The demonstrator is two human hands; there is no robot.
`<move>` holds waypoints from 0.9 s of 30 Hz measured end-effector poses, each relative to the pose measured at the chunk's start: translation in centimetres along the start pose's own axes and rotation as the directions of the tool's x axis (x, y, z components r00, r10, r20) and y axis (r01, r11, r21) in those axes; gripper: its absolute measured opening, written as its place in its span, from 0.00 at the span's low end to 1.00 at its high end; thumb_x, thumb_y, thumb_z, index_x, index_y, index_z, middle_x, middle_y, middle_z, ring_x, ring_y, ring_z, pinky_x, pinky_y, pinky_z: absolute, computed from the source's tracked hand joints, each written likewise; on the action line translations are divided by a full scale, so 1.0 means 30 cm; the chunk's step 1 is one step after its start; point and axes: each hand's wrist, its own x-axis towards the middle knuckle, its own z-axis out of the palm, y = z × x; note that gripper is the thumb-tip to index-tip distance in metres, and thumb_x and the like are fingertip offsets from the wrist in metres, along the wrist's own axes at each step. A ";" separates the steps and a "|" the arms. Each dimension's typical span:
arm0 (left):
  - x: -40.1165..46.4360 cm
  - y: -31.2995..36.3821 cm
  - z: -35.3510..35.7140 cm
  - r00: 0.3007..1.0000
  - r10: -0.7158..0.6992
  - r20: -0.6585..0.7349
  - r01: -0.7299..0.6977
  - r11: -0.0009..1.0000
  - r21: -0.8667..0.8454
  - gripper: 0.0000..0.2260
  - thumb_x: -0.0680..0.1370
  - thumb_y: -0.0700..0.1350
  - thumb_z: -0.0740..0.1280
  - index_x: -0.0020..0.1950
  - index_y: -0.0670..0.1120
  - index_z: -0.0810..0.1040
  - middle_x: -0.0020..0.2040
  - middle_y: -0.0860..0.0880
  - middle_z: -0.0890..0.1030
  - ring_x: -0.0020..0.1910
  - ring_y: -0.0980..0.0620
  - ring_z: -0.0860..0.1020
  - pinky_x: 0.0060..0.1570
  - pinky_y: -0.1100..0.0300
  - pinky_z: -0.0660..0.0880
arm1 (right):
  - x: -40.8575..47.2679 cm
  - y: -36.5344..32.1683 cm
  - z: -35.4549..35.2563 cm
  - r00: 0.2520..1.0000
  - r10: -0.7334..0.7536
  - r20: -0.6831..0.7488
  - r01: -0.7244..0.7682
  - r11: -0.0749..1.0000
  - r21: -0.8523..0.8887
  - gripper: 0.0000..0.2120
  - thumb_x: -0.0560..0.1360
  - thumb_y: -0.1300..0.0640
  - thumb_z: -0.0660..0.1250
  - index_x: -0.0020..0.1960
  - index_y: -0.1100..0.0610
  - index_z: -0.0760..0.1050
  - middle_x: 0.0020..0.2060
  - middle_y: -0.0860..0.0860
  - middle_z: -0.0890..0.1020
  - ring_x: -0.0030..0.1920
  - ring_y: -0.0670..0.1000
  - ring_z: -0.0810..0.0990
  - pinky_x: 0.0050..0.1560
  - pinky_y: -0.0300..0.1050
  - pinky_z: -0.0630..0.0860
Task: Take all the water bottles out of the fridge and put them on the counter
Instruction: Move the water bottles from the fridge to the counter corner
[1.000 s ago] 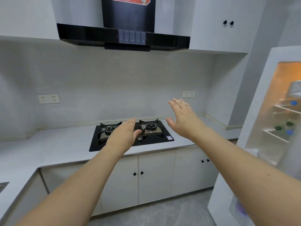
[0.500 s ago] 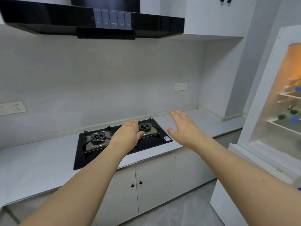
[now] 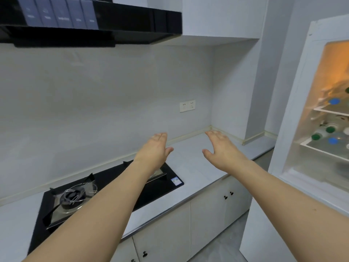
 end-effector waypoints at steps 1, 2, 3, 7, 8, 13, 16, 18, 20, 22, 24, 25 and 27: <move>0.051 0.012 0.024 1.000 0.018 0.011 -0.018 1.000 -0.006 0.27 0.82 0.53 0.58 0.77 0.41 0.57 0.76 0.43 0.62 0.75 0.46 0.60 0.72 0.54 0.59 | 0.023 0.034 0.007 1.000 0.025 0.003 -0.025 1.000 -0.003 0.30 0.80 0.51 0.59 0.78 0.57 0.53 0.77 0.53 0.57 0.77 0.53 0.52 0.75 0.46 0.51; 0.107 0.025 0.052 0.999 0.046 0.013 -0.046 0.999 -0.011 0.27 0.82 0.52 0.58 0.77 0.41 0.57 0.76 0.43 0.62 0.75 0.46 0.60 0.72 0.54 0.58 | 0.046 0.073 0.012 0.999 0.051 0.001 -0.051 0.999 -0.006 0.30 0.80 0.51 0.59 0.78 0.57 0.53 0.77 0.53 0.56 0.77 0.52 0.51 0.75 0.46 0.51; 0.165 0.045 0.077 0.998 0.068 0.014 -0.067 0.998 -0.020 0.27 0.82 0.52 0.58 0.77 0.41 0.57 0.76 0.43 0.62 0.75 0.46 0.59 0.72 0.54 0.58 | 0.070 0.114 0.012 0.997 0.074 0.000 -0.074 0.997 -0.017 0.31 0.80 0.50 0.59 0.78 0.57 0.52 0.77 0.53 0.56 0.77 0.52 0.51 0.75 0.46 0.50; 0.378 0.116 0.179 0.986 0.160 0.039 -0.158 0.986 -0.048 0.27 0.82 0.53 0.57 0.77 0.42 0.57 0.76 0.44 0.62 0.74 0.46 0.61 0.71 0.53 0.61 | 0.155 0.270 0.010 0.983 0.179 -0.037 -0.180 0.982 -0.049 0.30 0.80 0.50 0.59 0.79 0.57 0.53 0.78 0.53 0.56 0.77 0.52 0.51 0.75 0.46 0.50; 0.445 0.144 0.210 0.979 0.197 0.048 -0.194 0.979 -0.060 0.26 0.82 0.53 0.57 0.77 0.43 0.56 0.76 0.45 0.62 0.74 0.47 0.61 0.70 0.53 0.62 | 0.178 0.319 0.005 0.976 0.213 -0.051 -0.216 0.974 -0.063 0.30 0.80 0.50 0.59 0.79 0.57 0.53 0.78 0.53 0.56 0.77 0.52 0.51 0.75 0.46 0.49; 0.711 0.284 0.325 0.935 0.347 0.069 -0.336 0.932 -0.133 0.26 0.83 0.53 0.56 0.78 0.43 0.55 0.77 0.46 0.59 0.76 0.49 0.58 0.72 0.55 0.59 | 0.272 0.508 -0.024 0.920 0.380 -0.092 -0.388 0.917 -0.087 0.31 0.79 0.49 0.60 0.78 0.56 0.54 0.77 0.53 0.57 0.77 0.54 0.53 0.76 0.49 0.53; 0.839 0.409 0.377 0.895 0.442 0.062 -0.424 0.885 -0.193 0.26 0.83 0.53 0.56 0.78 0.43 0.54 0.78 0.46 0.59 0.76 0.49 0.57 0.73 0.55 0.58 | 0.297 0.597 -0.076 0.875 0.468 -0.128 -0.480 0.872 -0.098 0.31 0.79 0.49 0.61 0.78 0.57 0.56 0.77 0.54 0.58 0.76 0.55 0.56 0.76 0.49 0.54; 0.921 0.533 0.417 0.841 0.539 0.047 -0.517 0.826 -0.225 0.26 0.83 0.52 0.55 0.78 0.43 0.54 0.78 0.46 0.59 0.76 0.50 0.57 0.73 0.56 0.57 | 0.290 0.673 -0.124 0.832 0.525 -0.181 -0.548 0.829 -0.113 0.30 0.79 0.51 0.61 0.77 0.57 0.58 0.76 0.55 0.60 0.75 0.56 0.57 0.75 0.48 0.54; 0.970 0.658 0.438 0.787 0.617 0.026 -0.590 0.764 -0.262 0.26 0.83 0.52 0.56 0.78 0.43 0.55 0.77 0.46 0.59 0.76 0.50 0.57 0.73 0.57 0.57 | 0.267 0.745 -0.172 0.791 0.571 -0.218 -0.602 0.790 -0.115 0.29 0.79 0.52 0.61 0.76 0.58 0.59 0.76 0.55 0.60 0.76 0.55 0.56 0.75 0.47 0.53; 0.998 0.779 0.454 0.734 0.680 0.009 -0.650 0.705 -0.283 0.26 0.83 0.51 0.56 0.78 0.43 0.55 0.77 0.46 0.59 0.76 0.50 0.57 0.72 0.57 0.57 | 0.237 0.822 -0.221 0.751 0.611 -0.251 -0.650 0.751 -0.117 0.28 0.79 0.52 0.61 0.76 0.57 0.59 0.76 0.54 0.60 0.76 0.54 0.56 0.75 0.47 0.53; 1.023 0.891 0.459 0.687 0.727 0.005 -0.694 0.657 -0.296 0.25 0.83 0.50 0.56 0.78 0.43 0.55 0.77 0.46 0.60 0.76 0.50 0.58 0.71 0.57 0.56 | 0.212 0.889 -0.270 0.723 0.630 -0.282 -0.681 0.720 -0.136 0.27 0.79 0.53 0.61 0.76 0.58 0.60 0.75 0.54 0.63 0.75 0.54 0.59 0.73 0.46 0.54; 1.036 0.943 0.462 0.667 0.745 -0.006 -0.712 0.635 -0.300 0.25 0.83 0.50 0.56 0.78 0.43 0.55 0.77 0.46 0.60 0.76 0.50 0.58 0.71 0.57 0.57 | 0.202 0.919 -0.292 0.710 0.639 -0.295 -0.694 0.705 -0.144 0.27 0.79 0.53 0.61 0.76 0.58 0.60 0.75 0.54 0.63 0.75 0.54 0.59 0.73 0.46 0.54; 1.067 1.065 0.476 0.637 0.770 -0.041 -0.737 0.592 -0.326 0.25 0.83 0.50 0.56 0.78 0.43 0.56 0.77 0.46 0.60 0.75 0.49 0.59 0.71 0.56 0.58 | 0.179 0.993 -0.342 0.687 0.654 -0.316 -0.718 0.677 -0.161 0.28 0.79 0.53 0.61 0.76 0.58 0.60 0.76 0.54 0.61 0.76 0.53 0.58 0.74 0.47 0.54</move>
